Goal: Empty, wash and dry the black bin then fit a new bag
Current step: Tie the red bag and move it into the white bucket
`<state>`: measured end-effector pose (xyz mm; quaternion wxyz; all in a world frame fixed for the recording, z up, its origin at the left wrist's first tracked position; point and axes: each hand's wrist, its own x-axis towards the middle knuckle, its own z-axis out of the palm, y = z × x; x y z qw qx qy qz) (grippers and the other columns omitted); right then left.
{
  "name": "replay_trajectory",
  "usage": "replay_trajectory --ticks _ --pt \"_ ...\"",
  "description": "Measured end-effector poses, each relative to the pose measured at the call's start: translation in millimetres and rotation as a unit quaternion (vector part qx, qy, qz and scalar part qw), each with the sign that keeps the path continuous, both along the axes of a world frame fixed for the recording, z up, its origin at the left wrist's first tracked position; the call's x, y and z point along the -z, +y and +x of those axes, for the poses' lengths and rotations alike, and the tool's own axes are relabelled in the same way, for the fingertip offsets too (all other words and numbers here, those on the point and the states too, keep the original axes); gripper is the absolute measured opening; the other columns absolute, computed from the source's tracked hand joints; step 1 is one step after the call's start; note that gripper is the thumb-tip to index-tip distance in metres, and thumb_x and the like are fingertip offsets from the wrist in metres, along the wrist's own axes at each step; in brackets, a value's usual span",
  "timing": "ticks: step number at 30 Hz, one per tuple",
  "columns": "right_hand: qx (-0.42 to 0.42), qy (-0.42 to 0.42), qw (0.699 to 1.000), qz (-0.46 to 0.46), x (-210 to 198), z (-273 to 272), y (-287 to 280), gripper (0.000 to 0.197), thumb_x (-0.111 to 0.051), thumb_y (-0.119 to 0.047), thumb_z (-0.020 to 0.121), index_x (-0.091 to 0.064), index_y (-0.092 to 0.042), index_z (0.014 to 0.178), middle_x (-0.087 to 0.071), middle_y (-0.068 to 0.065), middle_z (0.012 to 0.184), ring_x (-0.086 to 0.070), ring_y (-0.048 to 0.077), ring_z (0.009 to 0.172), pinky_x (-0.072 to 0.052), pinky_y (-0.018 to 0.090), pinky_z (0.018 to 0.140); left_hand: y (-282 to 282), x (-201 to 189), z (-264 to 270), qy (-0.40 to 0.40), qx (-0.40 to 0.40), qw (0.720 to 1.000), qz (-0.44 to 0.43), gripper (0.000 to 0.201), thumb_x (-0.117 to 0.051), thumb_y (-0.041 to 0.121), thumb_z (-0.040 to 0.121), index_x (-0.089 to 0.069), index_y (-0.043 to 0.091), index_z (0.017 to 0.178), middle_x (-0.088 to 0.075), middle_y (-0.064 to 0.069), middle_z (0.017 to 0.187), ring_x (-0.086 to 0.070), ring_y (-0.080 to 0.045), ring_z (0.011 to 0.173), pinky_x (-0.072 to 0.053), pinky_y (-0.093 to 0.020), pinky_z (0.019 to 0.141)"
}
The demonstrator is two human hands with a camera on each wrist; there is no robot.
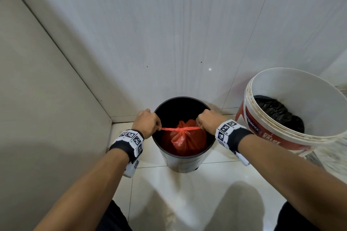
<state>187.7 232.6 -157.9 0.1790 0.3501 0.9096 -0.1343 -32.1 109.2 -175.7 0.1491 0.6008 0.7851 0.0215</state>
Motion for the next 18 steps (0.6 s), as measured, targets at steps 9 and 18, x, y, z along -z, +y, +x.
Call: replay_trajectory --ticks 9,18 --pt "0.176 0.217 0.931 -0.235 -4 -3 9 0.022 -0.063 -0.030 0.090 -0.071 -0.021 0.071 -0.072 0.003 0.072 -0.065 0.013 0.064 -0.054 0.030 0.077 -5 -15 25 -0.403 -0.223 0.883 0.093 0.010 -0.077 0.009 0.080 -0.074 0.010 0.071 -0.066 0.002 0.060 -0.057 -0.009 0.058 -0.046 -0.020 0.061" --pt "0.249 0.368 0.842 -0.306 -7 -35 -20 0.014 -0.078 -0.014 0.070 -0.077 -0.025 0.078 -0.076 0.004 0.079 -0.071 0.016 0.078 -0.057 0.036 0.086 14 -48 49 -0.492 -0.311 0.808 0.091 0.004 -0.073 -0.002 0.079 -0.070 -0.003 0.077 -0.068 -0.020 0.069 -0.065 -0.021 0.051 -0.058 -0.026 0.057"
